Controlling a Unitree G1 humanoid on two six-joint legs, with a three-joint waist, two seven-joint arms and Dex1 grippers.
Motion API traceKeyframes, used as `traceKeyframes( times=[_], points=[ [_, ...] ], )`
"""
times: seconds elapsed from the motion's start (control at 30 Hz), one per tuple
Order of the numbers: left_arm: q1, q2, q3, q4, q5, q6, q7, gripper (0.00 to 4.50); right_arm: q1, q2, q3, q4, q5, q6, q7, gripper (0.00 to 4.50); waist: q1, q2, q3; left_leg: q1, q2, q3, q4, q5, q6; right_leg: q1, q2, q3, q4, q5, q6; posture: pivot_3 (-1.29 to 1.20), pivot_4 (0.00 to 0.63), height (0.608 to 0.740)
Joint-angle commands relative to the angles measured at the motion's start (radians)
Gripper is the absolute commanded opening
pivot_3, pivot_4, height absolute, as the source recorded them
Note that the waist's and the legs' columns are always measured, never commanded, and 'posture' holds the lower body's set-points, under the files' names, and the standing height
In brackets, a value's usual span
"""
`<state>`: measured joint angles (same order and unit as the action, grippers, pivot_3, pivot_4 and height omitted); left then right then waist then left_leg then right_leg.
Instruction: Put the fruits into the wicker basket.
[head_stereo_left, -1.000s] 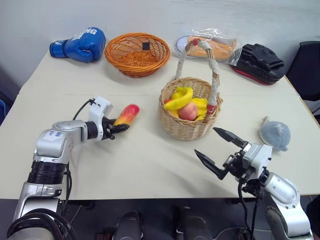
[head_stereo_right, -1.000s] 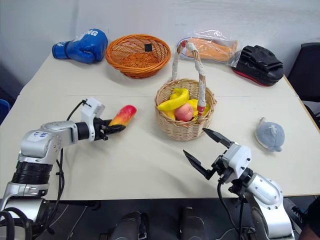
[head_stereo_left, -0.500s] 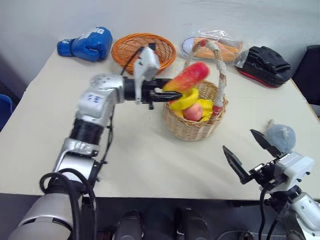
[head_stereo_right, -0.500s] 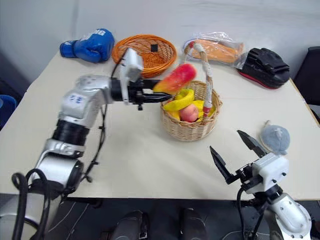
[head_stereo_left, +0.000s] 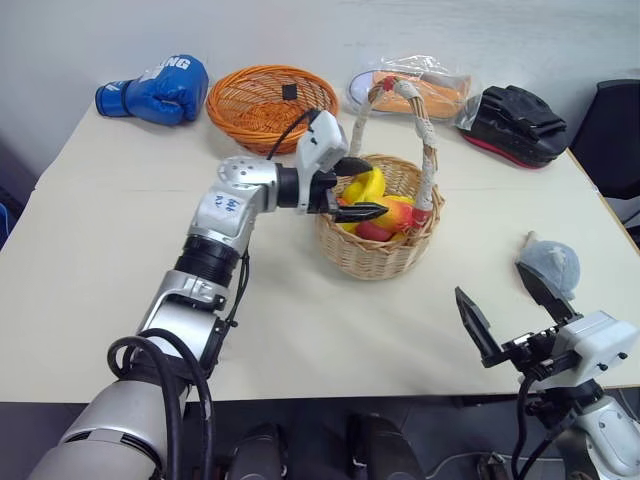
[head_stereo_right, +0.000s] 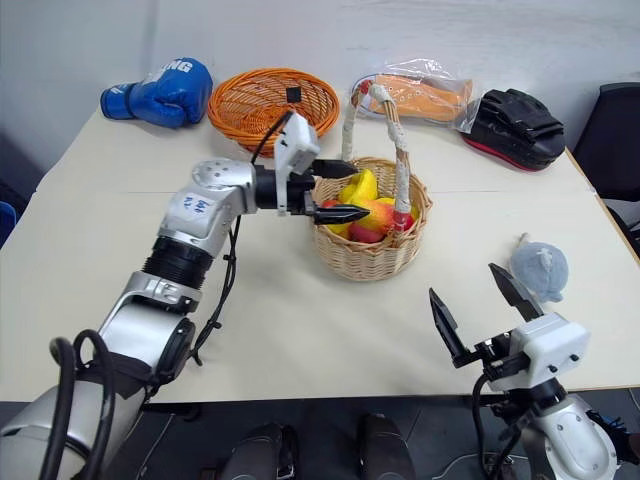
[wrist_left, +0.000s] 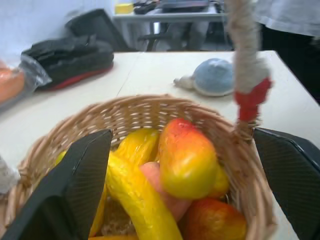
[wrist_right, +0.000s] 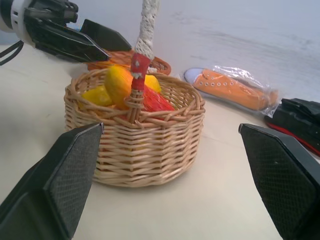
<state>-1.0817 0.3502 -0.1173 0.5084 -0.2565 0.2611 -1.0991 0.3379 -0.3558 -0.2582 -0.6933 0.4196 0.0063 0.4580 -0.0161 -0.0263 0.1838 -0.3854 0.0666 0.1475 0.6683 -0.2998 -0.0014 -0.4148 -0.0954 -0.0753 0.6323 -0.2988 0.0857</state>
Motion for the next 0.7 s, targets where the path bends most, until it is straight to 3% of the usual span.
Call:
traceKeyframes(
  times=[0.03, 0.13, 0.3, 0.5, 0.7],
  points=[
    [0.050, 0.107, 0.092, -0.059, -0.059, -0.095, -0.118, 4.48, -0.113, -0.055, 0.022, -0.067, 0.089, 0.138, -0.035, 4.50, -0.013, 0.000, 0.000, 0.000, 0.000, 0.000, 0.000, 0.000, 0.000, 0.000, 0.000, 0.000, 0.001, 0.000, 0.000, 0.00, 0.150, 0.740],
    [0.189, 0.243, 0.170, -0.124, -0.095, -0.188, -0.218, 4.48, -0.329, -0.076, 0.043, -0.003, 0.107, 0.279, -0.115, 4.50, -0.018, 0.000, 0.000, 0.000, 0.001, -0.001, -0.001, 0.001, -0.002, -0.002, 0.000, 0.000, 0.005, -0.001, -0.003, 0.00, 0.150, 0.740],
    [0.453, 0.399, 0.262, -0.275, -0.150, -0.126, -0.250, 4.48, -0.536, -0.127, 0.100, 0.071, 0.120, 0.468, -0.130, 4.50, -0.003, 0.000, 0.000, -0.003, 0.001, -0.002, -0.002, 0.002, -0.003, -0.006, -0.001, -0.001, 0.007, -0.002, -0.004, 0.00, 0.150, 0.740],
    [0.641, 0.407, 0.347, -0.511, -0.235, -0.023, -0.138, 4.48, -0.654, -0.139, 0.136, 0.143, 0.115, 0.584, -0.129, 4.50, 0.016, 0.000, 0.000, -0.013, 0.001, -0.002, 0.009, -0.001, 0.004, -0.011, -0.004, 0.000, 0.007, -0.001, -0.001, 0.00, 0.150, 0.740],
    [0.690, 0.366, 0.353, -0.637, -0.293, 0.044, -0.047, 4.48, -0.719, -0.116, 0.163, 0.236, 0.084, 0.594, -0.121, 4.50, 0.012, 0.000, 0.000, -0.014, -0.001, 0.000, 0.013, -0.003, 0.006, -0.011, -0.005, 0.001, 0.007, 0.001, 0.002, 0.00, 0.150, 0.740]
  ],
)
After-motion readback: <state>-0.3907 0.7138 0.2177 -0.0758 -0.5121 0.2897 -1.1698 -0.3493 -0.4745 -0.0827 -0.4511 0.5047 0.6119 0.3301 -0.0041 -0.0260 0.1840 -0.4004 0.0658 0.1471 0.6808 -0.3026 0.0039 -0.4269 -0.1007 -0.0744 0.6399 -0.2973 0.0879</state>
